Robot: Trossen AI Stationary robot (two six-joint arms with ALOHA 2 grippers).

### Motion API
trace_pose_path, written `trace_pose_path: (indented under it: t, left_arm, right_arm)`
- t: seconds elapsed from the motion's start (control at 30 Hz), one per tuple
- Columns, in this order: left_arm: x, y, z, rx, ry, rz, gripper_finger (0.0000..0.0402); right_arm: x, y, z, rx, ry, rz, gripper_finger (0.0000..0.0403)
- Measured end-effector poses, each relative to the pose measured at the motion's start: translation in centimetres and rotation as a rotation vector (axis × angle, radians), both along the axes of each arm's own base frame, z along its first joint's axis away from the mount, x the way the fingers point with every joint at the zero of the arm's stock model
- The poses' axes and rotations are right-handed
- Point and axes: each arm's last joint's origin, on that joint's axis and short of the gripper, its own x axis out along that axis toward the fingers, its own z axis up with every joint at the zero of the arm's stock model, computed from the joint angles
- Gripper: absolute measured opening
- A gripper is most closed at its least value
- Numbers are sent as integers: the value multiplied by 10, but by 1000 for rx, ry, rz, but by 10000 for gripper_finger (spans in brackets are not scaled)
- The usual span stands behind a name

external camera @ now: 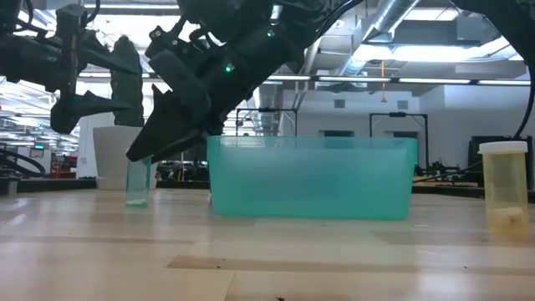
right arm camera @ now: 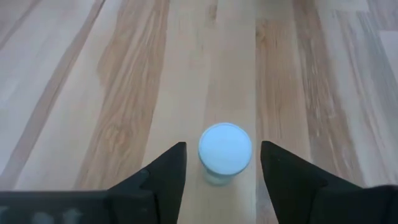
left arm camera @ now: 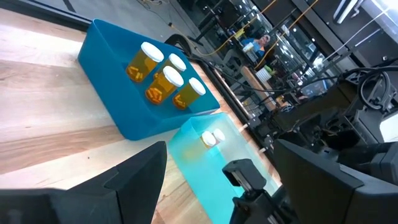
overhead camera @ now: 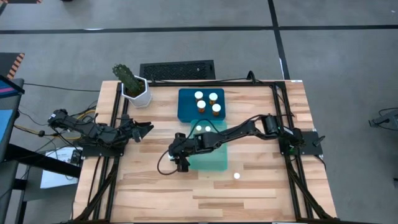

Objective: Pick and place medicine bottles into bin by pill shape (circle, oval)
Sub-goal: Put the small green pill bottle into the green bin

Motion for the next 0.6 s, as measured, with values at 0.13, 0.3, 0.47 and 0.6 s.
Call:
trace_pose_path:
  t: [0.13,0.3,0.47,0.6]
  left_arm:
    - [0,0,0,0,0,1,289]
    - [0,0,0,-8,-4,2,289]
    - [0,0,0,-16,-7,3,289]
    - [0,0,0,-16,-8,3,289]
  right_arm:
    - [0,0,0,-2,0,1,201]
    - [0,0,0,3,1,-3,176]
    - [0,0,0,3,1,-3,133]
    - [0,0,0,3,0,-3,108]
